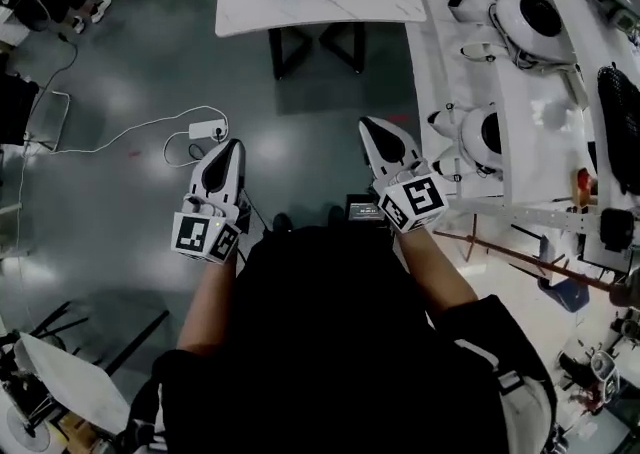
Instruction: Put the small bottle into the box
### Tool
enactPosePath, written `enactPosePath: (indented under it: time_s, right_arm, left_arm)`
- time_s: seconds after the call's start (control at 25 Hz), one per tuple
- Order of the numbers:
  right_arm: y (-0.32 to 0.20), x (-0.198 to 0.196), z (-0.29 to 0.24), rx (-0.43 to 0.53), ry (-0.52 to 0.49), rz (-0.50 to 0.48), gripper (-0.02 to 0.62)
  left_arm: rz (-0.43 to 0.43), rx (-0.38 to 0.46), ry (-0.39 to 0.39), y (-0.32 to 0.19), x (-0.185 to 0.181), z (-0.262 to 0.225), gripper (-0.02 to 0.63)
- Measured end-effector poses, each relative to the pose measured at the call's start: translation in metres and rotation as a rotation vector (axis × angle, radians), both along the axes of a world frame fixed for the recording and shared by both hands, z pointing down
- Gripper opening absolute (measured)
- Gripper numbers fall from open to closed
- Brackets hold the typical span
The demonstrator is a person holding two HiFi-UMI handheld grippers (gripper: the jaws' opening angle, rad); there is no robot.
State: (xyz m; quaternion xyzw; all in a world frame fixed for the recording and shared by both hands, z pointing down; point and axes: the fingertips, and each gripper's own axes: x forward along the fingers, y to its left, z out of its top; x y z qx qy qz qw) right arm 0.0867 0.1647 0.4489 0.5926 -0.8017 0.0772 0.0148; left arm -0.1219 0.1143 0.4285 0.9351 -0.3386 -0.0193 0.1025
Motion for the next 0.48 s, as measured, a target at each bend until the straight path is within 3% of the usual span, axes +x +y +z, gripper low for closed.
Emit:
enactPosePath:
  time_s: [0.48]
  right_arm:
    - [-0.0055,-0.0021,0.0034,-0.009,-0.006,-0.018,0.033]
  left_arm:
    - [-0.007,-0.005,0.009,0.0008,-0.0038,0.0015,0.017]
